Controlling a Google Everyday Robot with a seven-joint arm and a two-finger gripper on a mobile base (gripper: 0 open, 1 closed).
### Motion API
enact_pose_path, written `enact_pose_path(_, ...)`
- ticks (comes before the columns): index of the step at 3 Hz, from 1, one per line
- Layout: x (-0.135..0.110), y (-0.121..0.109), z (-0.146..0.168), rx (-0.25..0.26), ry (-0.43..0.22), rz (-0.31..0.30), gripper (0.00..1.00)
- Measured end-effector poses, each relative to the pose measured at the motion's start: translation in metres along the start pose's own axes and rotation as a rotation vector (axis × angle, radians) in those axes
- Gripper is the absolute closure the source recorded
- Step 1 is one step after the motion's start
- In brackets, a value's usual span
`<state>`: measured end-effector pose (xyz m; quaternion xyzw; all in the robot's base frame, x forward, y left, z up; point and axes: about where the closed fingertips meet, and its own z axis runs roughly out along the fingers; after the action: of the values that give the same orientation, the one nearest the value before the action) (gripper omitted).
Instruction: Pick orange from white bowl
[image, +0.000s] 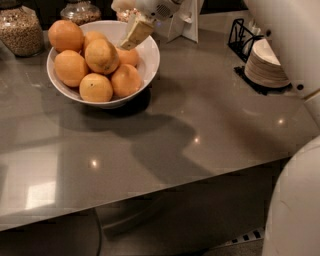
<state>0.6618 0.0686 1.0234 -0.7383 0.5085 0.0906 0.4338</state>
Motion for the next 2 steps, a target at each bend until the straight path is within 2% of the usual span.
enact_pose_path(1,-0.001,0.007,0.022,-0.079,-0.018,-0.017,0.34)
enact_pose_path(2,-0.003,0.013,0.035,-0.127,-0.028,-0.026,0.34)
